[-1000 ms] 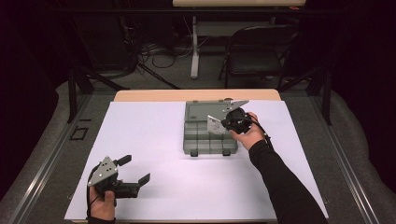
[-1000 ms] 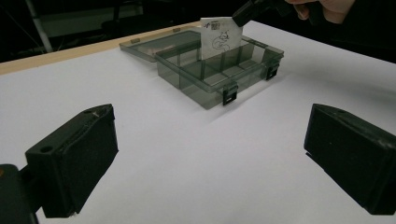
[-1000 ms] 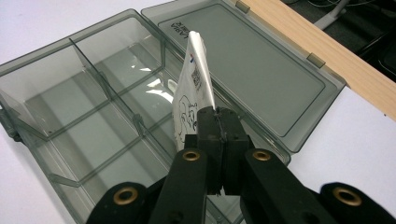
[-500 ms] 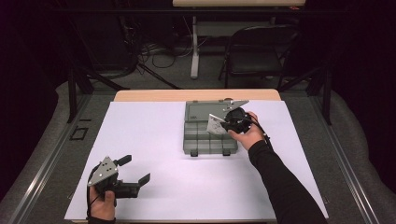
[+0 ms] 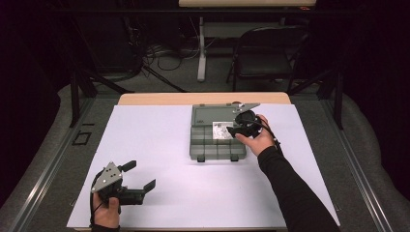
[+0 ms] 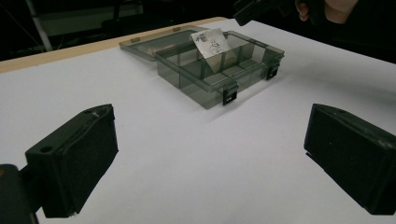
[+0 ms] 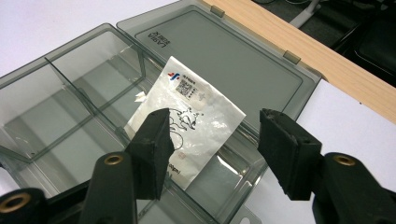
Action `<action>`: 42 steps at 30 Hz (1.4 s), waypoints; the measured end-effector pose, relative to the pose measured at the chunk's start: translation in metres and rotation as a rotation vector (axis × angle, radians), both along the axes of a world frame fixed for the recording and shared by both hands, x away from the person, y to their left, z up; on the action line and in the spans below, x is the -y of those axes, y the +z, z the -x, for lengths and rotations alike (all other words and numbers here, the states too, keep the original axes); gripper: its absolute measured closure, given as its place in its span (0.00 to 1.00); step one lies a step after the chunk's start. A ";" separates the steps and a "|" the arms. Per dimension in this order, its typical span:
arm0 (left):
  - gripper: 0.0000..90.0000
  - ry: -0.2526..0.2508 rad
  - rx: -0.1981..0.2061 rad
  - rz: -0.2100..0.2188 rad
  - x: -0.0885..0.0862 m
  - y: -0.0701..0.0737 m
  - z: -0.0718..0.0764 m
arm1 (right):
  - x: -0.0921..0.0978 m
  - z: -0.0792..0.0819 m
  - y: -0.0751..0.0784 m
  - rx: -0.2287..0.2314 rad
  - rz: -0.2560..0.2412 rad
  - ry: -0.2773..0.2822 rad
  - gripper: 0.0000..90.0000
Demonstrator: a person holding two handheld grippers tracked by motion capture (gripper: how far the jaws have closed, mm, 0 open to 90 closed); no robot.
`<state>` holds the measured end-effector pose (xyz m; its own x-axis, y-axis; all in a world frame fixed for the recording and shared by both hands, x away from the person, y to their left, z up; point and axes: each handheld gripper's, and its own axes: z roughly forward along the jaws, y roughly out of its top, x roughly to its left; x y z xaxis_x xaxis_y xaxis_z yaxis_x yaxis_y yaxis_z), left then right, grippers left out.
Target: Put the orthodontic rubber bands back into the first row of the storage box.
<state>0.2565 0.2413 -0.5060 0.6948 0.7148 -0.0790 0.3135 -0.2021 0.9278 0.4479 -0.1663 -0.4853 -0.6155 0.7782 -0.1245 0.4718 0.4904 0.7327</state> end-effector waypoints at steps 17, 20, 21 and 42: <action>0.03 -0.001 -0.001 -0.002 0.000 0.000 0.000 | 0.000 0.009 -0.002 0.000 -0.057 -0.014 0.47; 0.03 -0.003 -0.004 0.004 0.000 0.000 -0.001 | 0.001 0.016 -0.002 0.003 -0.083 -0.027 0.39; 0.03 -0.004 -0.003 0.002 0.000 0.000 -0.002 | 0.001 0.018 -0.002 0.007 -0.095 -0.031 0.37; 0.03 -0.006 -0.001 -0.002 0.001 0.000 -0.001 | 0.018 0.071 0.011 0.071 -0.347 -0.068 0.16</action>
<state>0.2576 0.2403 -0.5061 0.6989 0.7109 -0.0781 0.3134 -0.2063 0.9269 0.3765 -0.1843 -0.4741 -0.5605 0.8203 0.1139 0.4368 0.1760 0.8822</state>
